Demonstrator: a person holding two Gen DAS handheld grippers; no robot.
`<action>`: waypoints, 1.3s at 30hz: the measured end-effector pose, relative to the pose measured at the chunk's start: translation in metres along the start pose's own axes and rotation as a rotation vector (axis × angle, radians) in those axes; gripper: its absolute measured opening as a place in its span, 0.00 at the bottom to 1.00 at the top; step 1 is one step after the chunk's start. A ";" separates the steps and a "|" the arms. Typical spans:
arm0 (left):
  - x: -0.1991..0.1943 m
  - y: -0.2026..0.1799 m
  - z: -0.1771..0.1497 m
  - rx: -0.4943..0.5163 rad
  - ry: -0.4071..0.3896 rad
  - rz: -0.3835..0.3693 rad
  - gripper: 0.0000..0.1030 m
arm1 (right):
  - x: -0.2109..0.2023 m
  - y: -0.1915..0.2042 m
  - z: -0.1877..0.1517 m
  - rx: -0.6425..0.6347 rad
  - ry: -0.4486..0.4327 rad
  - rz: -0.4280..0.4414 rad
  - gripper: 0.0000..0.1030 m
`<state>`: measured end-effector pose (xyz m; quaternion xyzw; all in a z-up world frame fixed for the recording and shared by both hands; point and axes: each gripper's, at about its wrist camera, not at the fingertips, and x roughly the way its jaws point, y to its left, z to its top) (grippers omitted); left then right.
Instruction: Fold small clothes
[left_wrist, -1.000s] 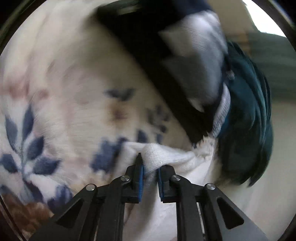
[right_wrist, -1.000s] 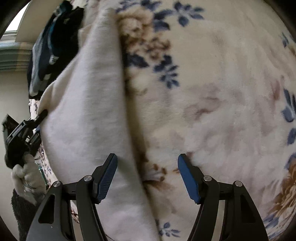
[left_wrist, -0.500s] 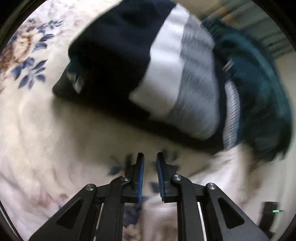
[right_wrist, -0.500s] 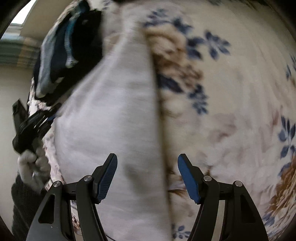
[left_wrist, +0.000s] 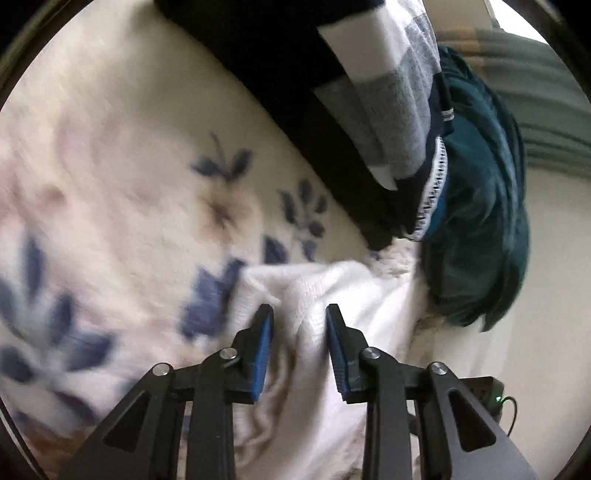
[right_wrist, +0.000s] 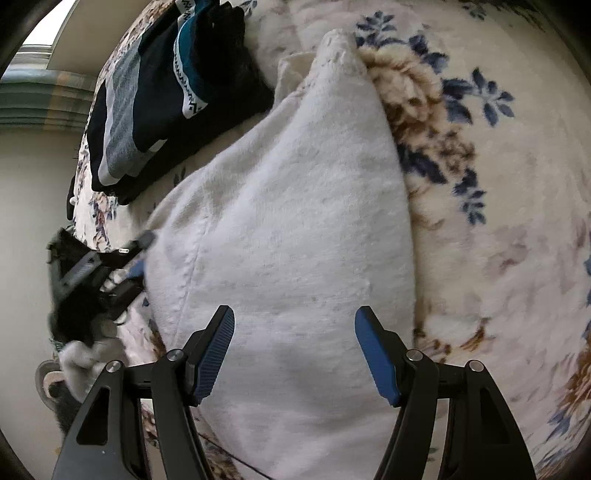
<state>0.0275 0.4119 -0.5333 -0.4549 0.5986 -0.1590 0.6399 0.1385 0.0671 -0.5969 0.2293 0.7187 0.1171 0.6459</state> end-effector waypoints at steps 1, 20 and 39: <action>-0.001 -0.003 -0.001 0.015 -0.011 -0.006 0.26 | 0.002 0.004 0.001 0.007 0.002 0.027 0.68; -0.020 -0.055 -0.027 0.363 -0.119 0.322 0.26 | 0.080 0.143 0.005 -0.104 -0.118 0.008 0.12; 0.008 -0.083 -0.027 0.510 0.012 0.289 0.26 | 0.051 0.112 -0.003 -0.025 -0.112 0.122 0.10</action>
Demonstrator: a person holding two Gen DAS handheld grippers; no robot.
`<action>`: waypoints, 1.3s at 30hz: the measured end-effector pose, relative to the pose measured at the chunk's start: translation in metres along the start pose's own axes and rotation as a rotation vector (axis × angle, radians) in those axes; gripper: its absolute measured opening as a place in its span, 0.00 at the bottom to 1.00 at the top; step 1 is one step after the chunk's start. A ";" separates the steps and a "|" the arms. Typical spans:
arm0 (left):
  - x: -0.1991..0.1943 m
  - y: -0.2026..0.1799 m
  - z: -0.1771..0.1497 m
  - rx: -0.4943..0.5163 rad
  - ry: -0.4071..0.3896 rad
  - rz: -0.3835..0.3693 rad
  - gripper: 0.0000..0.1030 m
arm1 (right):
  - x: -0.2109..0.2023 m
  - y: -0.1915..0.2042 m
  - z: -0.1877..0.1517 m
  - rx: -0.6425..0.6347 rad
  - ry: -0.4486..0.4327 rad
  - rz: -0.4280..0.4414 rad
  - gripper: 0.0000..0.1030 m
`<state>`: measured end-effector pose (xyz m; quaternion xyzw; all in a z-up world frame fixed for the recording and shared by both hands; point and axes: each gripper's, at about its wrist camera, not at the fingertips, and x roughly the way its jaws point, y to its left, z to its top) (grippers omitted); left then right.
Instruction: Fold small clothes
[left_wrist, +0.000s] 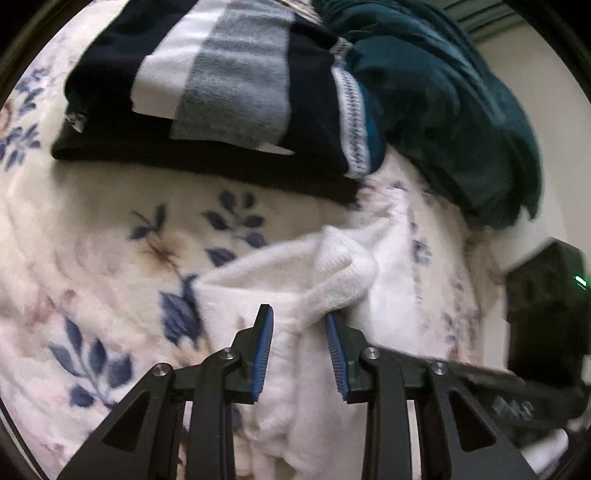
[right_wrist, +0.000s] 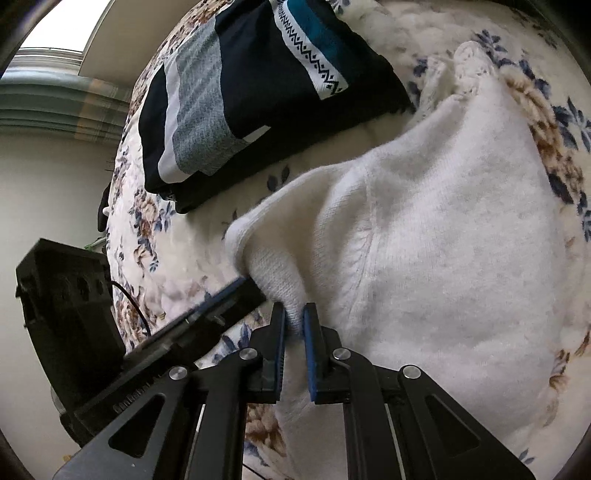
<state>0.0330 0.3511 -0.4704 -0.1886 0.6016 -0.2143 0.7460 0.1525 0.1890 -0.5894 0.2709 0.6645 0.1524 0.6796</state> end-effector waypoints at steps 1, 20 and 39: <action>0.004 0.001 0.004 -0.006 -0.001 0.011 0.26 | -0.001 0.001 -0.001 -0.002 -0.001 0.002 0.09; 0.019 0.034 0.015 -0.347 0.128 -0.046 0.26 | -0.001 -0.017 0.002 0.044 0.032 0.002 0.05; 0.037 0.031 0.070 -0.267 0.029 0.113 0.15 | -0.008 -0.053 0.008 0.111 0.019 -0.047 0.06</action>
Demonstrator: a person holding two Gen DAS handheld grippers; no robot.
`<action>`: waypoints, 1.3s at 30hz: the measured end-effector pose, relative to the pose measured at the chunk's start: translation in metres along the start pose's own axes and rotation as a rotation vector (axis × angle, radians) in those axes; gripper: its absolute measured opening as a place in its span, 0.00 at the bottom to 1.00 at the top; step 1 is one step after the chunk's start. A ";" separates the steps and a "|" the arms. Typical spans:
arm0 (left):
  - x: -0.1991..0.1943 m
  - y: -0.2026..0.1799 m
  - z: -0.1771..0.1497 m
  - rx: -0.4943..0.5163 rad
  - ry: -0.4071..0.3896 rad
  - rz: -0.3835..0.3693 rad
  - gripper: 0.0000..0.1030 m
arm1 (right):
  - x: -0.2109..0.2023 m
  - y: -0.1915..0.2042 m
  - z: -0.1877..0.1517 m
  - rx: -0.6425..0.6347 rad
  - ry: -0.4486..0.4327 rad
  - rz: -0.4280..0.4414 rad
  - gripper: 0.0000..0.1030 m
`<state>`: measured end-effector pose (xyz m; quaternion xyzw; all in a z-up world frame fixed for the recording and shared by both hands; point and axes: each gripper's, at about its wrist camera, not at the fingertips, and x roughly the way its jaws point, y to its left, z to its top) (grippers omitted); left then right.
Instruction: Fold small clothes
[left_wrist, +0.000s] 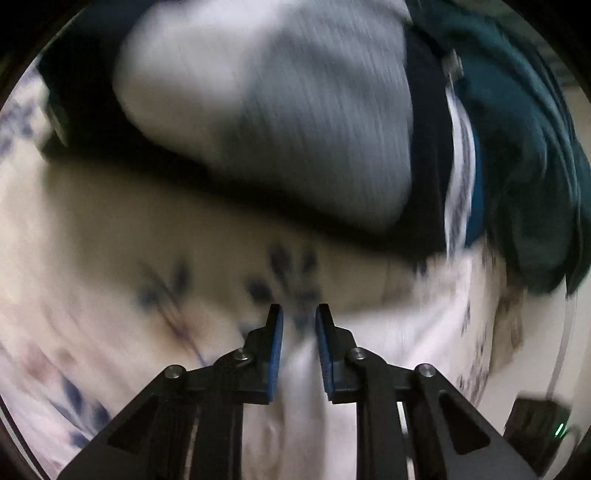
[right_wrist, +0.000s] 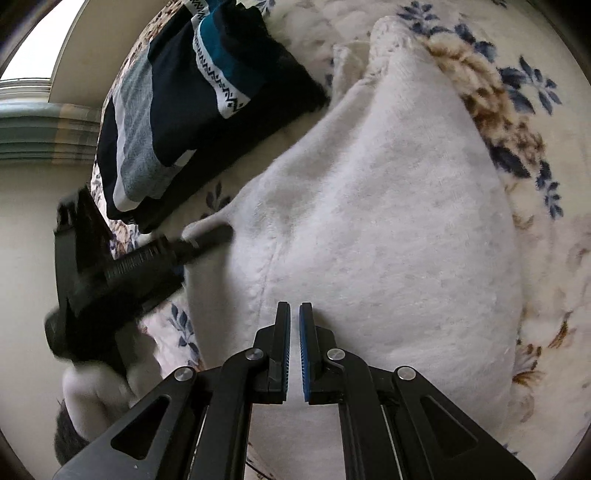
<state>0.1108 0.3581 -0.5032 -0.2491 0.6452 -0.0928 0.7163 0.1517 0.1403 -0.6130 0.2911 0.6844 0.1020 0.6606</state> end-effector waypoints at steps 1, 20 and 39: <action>-0.006 0.005 0.008 -0.027 -0.033 0.001 0.15 | -0.001 0.000 0.000 -0.006 -0.001 -0.003 0.06; -0.034 -0.002 -0.065 0.045 -0.131 0.029 0.06 | -0.051 -0.029 0.013 -0.011 -0.041 -0.013 0.47; -0.017 -0.004 -0.075 0.030 -0.083 0.151 0.58 | -0.039 -0.069 0.135 -0.039 -0.103 -0.022 0.65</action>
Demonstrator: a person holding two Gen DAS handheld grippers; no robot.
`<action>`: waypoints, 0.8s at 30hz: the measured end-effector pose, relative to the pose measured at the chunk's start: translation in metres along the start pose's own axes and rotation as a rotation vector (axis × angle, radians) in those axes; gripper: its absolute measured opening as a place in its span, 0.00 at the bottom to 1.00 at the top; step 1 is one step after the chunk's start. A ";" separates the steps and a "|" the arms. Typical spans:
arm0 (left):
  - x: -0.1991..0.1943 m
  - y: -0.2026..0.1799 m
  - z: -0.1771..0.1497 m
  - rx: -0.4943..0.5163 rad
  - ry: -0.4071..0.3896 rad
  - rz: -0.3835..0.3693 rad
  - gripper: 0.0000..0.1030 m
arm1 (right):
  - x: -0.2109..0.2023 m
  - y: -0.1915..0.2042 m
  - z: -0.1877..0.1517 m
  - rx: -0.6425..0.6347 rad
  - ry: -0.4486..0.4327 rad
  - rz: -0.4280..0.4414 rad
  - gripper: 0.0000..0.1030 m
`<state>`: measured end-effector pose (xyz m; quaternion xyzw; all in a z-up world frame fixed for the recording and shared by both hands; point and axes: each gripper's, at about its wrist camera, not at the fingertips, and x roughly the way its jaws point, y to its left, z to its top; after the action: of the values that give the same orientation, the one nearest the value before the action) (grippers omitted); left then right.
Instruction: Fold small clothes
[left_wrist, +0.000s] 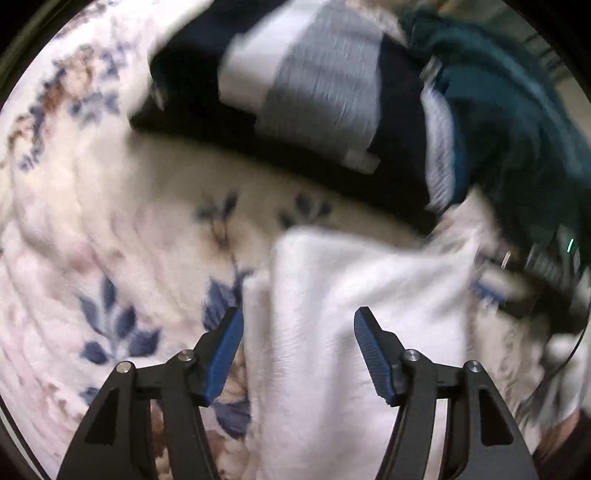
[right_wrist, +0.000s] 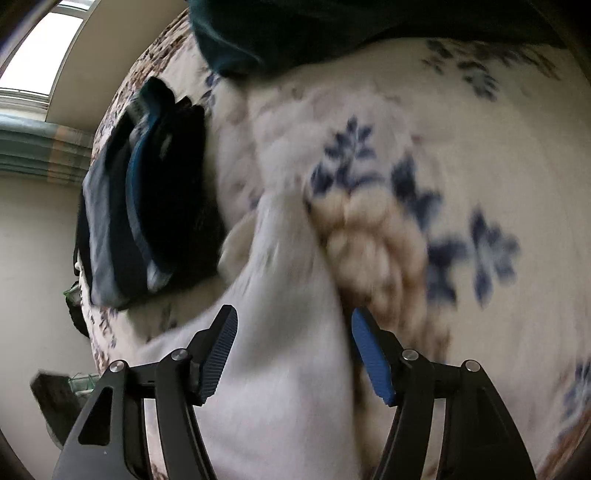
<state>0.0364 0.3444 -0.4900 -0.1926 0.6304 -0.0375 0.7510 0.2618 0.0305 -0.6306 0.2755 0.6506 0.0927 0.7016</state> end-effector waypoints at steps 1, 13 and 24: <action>0.010 0.002 -0.002 -0.009 0.021 0.000 0.58 | 0.009 -0.004 0.011 0.000 0.014 0.027 0.65; -0.002 0.041 -0.004 -0.095 0.013 -0.062 0.60 | -0.005 0.063 -0.024 -0.414 -0.088 0.162 0.12; -0.028 0.059 -0.030 -0.146 0.018 -0.102 0.58 | 0.011 0.087 -0.212 -1.118 0.020 -0.126 0.15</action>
<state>-0.0086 0.3995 -0.4880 -0.2784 0.6274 -0.0316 0.7265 0.0793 0.1650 -0.5964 -0.1786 0.5243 0.3840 0.7387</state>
